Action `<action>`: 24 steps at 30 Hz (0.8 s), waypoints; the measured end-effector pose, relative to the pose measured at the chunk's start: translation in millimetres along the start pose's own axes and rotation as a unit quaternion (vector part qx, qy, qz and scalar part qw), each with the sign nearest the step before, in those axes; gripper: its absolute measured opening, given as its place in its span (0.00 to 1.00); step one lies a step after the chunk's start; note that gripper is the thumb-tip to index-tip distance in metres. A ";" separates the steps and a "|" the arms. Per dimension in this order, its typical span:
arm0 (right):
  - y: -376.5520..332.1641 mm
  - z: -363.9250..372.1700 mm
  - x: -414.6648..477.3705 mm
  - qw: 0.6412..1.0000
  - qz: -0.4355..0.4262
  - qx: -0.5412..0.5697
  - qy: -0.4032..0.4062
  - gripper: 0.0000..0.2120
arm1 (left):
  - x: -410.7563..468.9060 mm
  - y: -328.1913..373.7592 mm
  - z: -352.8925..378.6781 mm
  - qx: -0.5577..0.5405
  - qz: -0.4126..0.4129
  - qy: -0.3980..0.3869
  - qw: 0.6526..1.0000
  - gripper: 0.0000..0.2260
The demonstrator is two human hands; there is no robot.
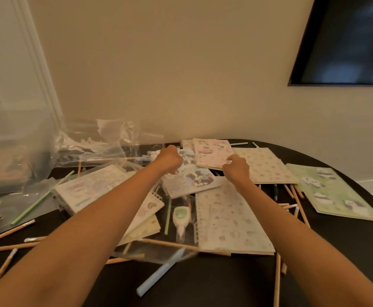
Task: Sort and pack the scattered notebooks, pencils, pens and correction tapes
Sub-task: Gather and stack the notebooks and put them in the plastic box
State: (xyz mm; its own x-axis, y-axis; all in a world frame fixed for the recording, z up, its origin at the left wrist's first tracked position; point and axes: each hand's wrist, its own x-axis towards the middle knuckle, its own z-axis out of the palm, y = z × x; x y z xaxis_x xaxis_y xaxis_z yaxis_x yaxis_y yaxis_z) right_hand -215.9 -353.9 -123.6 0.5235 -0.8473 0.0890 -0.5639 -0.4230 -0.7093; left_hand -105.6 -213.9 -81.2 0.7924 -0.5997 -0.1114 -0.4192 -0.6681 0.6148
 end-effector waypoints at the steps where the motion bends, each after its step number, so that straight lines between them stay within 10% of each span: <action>1: 1.8 1.7 9.8 0.999 0.006 -0.040 0.003 0.17 | 8.0 5.7 4.3 -0.055 -0.003 -0.018 0.998 0.09; 7: 20.7 7.5 51.9 0.987 0.037 -0.147 -0.057 0.15 | 42.5 30.4 34.8 -0.339 -0.103 -0.104 0.929 0.23; 24: 12.5 -0.2 43.0 0.953 0.094 0.285 0.034 0.24 | 30.4 43.8 29.2 -0.554 -0.019 -0.005 0.832 0.05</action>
State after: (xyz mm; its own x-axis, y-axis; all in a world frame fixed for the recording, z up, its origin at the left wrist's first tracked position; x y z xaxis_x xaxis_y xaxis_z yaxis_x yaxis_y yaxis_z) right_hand -200.6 -395.7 -128.6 0.3938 -0.9180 -0.0460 -0.1946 -0.0344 -0.9803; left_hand -112.8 -274.2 -80.5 0.7893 -0.5950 -0.1514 0.2777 0.1261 0.9524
